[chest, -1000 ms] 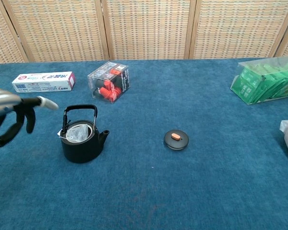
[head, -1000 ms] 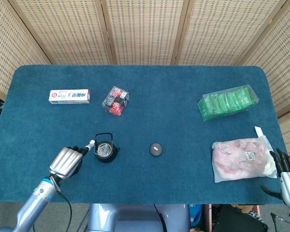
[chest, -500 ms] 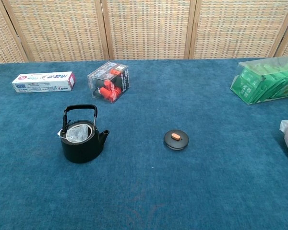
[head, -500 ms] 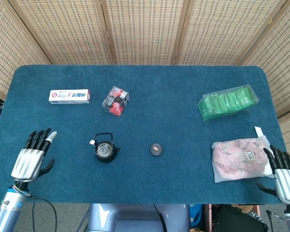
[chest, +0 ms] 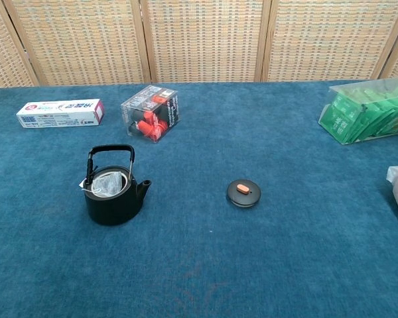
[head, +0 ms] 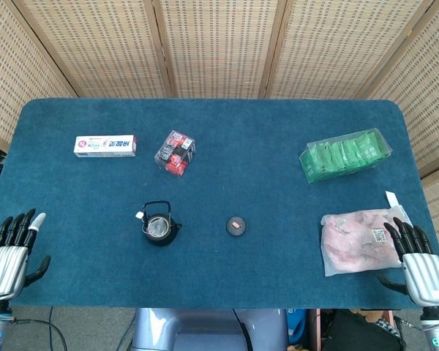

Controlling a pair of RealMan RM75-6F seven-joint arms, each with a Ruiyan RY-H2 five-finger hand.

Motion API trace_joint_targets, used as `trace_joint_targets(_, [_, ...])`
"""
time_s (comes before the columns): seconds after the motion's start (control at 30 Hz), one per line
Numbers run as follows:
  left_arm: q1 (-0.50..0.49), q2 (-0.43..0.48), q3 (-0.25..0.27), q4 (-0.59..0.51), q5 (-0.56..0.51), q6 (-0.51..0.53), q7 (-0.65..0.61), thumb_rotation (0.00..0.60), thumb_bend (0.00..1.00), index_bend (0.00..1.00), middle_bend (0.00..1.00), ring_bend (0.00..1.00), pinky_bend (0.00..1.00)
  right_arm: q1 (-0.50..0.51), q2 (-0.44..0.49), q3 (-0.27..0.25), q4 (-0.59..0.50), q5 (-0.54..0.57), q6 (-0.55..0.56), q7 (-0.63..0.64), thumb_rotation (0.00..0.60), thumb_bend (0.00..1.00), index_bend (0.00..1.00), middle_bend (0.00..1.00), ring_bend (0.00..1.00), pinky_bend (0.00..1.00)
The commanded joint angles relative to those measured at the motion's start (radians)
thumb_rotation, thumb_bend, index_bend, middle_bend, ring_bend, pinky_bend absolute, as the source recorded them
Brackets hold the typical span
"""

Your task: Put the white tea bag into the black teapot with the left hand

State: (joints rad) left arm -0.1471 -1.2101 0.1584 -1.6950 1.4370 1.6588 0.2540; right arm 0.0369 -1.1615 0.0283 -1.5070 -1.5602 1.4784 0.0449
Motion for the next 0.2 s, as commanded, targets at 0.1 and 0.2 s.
trace_joint_targets(0.1, [0.016,0.004,0.006,0.007,0.014,-0.012,-0.002,0.600,0.37,0.01,0.00,0.00,0.00,0.001,-0.006,0.006,0.000,0.006,0.006,-0.007,0.600,0.06,0.00,0.00,0.00,0.00])
trace_joint_targets(0.2, [0.017,0.004,0.001,0.007,0.024,-0.022,0.007,0.600,0.37,0.01,0.00,0.00,0.00,0.000,-0.007,0.007,-0.001,0.010,0.008,-0.009,0.600,0.06,0.00,0.00,0.00,0.00])
